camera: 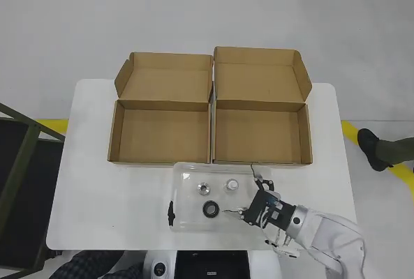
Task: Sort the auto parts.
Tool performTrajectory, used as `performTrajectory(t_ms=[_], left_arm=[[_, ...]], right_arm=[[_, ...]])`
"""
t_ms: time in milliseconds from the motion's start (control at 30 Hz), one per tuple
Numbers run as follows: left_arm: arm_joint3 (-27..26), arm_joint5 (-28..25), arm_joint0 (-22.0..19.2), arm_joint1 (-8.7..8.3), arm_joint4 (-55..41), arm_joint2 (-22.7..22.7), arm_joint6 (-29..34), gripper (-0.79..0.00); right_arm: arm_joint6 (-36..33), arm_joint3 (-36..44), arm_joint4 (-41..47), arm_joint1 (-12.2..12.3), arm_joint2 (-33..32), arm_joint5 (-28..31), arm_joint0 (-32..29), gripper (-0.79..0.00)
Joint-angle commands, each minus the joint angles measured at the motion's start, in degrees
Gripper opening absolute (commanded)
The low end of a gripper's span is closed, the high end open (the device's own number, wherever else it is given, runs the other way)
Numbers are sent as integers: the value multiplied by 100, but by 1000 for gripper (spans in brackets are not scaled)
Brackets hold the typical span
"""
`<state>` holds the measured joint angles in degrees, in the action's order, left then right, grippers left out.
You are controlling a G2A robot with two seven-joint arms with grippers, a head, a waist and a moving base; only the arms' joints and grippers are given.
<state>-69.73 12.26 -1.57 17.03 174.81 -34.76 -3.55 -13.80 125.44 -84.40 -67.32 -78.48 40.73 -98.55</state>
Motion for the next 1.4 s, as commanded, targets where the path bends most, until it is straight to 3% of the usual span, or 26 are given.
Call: performTrajectory(t_ms=[0,567,633,833,967,1133,1233,1367], left_arm=[[0,0,0,0,0,0,0,0],[0,0,0,0,0,0,0,0],[0,0,0,0,0,0,0,0],[0,0,0,0,0,0,0,0],[0,0,0,0,0,0,0,0],[0,0,0,0,0,0,0,0],[0,0,0,0,0,0,0,0],[0,0,0,0,0,0,0,0]], right_arm=[[-148,-84,-12,0,115,23,122,0],[-962,-620,-37,24,654,-81,649,0],[-1010,-650,-35,29,681,-112,668,-28],[-1144,-789,32,45,737,-141,762,-219],[-1194,-864,97,56,749,-166,831,-265],[-1233,-967,157,68,766,-217,918,-394],[-1251,-1026,178,75,780,-251,975,-419],[-1269,-1077,200,87,798,-268,1040,-517]])
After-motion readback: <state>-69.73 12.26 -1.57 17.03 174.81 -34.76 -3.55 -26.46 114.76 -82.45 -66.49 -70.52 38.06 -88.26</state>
